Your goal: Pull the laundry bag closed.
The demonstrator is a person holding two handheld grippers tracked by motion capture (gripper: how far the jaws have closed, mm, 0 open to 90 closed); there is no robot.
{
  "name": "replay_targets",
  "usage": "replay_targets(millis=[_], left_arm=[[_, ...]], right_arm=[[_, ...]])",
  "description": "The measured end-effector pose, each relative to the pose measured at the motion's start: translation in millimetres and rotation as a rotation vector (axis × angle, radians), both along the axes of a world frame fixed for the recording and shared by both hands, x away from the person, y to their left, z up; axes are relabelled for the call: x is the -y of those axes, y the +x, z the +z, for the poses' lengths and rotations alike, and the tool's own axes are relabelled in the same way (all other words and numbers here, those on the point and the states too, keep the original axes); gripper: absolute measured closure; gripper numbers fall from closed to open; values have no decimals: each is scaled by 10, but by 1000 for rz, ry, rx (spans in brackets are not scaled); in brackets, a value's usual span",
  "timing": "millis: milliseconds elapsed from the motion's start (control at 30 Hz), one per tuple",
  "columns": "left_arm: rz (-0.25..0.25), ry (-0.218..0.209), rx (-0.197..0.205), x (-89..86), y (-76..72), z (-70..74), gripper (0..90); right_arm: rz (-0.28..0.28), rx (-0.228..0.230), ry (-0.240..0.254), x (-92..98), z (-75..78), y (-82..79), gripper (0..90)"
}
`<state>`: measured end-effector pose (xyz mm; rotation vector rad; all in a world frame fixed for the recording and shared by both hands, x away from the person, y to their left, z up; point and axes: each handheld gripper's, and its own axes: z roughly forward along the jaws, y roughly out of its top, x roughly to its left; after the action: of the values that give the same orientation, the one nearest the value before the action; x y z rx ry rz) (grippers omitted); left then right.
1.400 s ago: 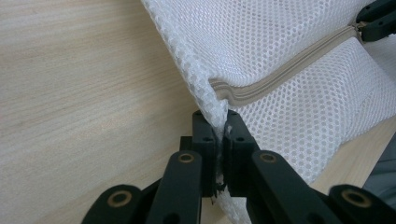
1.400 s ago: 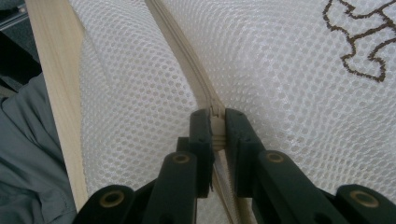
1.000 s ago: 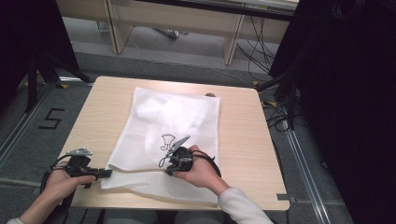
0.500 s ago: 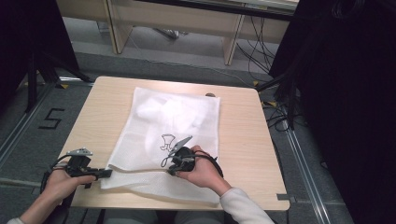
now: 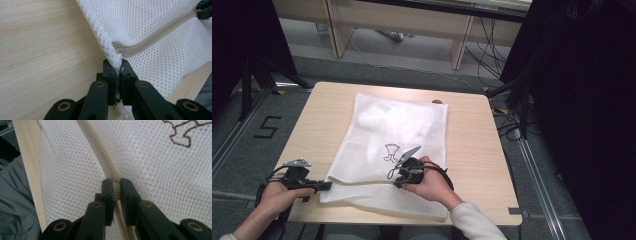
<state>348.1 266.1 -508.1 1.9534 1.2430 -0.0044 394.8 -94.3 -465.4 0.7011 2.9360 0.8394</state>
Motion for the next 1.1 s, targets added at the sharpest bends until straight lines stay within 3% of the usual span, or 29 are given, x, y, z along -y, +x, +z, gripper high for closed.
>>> replay_targets(millis=[433, 633, 733, 1033, 1100], left_arm=[[-1, 0, 0, -1, 1, -1, 848], [0, 0, -1, 1, -1, 1, 848], [0, -2, -1, -1, -2, 1, 848], [1, 0, -1, -1, -1, 1, 848], [1, 0, 0, -1, -1, 1, 848]], right_arm=[[-8, 7, 4, 64, 3, -6, 827], [-26, -11, 4, 86, 10, -19, 827], [-10, 9, 4, 96, 11, -7, 826], [-17, 2, 3, 150, 11, -5, 826], [-39, -15, -1, 165, 20, -24, 827]])
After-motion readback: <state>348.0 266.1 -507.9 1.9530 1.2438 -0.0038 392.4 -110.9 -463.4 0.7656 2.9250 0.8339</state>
